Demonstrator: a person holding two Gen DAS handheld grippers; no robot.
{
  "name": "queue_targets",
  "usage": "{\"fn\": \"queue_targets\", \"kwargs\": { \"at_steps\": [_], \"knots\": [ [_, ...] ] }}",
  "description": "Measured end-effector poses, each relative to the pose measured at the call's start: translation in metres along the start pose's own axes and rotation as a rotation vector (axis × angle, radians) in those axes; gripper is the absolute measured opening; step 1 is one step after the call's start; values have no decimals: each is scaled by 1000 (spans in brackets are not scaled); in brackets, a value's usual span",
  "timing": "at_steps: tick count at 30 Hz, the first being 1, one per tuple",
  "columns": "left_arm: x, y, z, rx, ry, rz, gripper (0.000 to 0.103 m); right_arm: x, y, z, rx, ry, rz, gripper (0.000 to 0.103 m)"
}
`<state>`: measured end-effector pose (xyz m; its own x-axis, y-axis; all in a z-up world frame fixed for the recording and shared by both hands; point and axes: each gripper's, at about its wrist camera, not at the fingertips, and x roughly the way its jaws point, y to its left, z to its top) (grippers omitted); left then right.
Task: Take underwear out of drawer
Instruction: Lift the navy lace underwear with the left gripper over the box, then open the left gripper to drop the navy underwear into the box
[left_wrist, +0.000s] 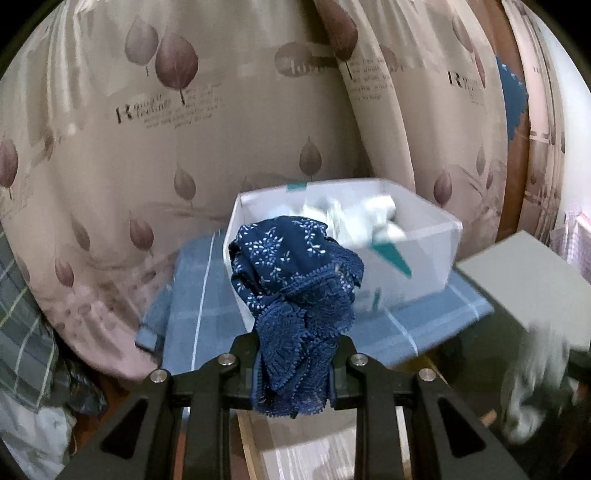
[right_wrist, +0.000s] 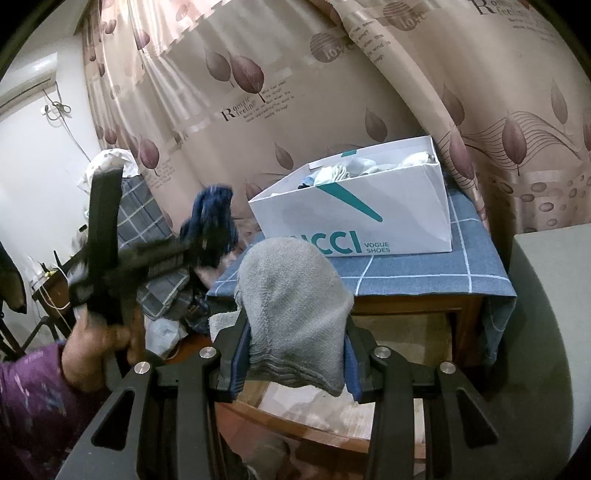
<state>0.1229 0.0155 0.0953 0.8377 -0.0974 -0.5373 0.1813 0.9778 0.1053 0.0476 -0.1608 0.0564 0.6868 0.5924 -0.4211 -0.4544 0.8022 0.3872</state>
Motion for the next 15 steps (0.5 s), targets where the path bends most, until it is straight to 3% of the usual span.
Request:
{"fn": "queue_targets", "kwargs": {
  "at_steps": [8,15],
  "knots": [
    [44,17,75,1,-10,28,26,-1,-4,2,5,1,16,39],
    [114,31,106,-1,82,50,27,-1,-7,3,5,7,26,39]
  ]
}}
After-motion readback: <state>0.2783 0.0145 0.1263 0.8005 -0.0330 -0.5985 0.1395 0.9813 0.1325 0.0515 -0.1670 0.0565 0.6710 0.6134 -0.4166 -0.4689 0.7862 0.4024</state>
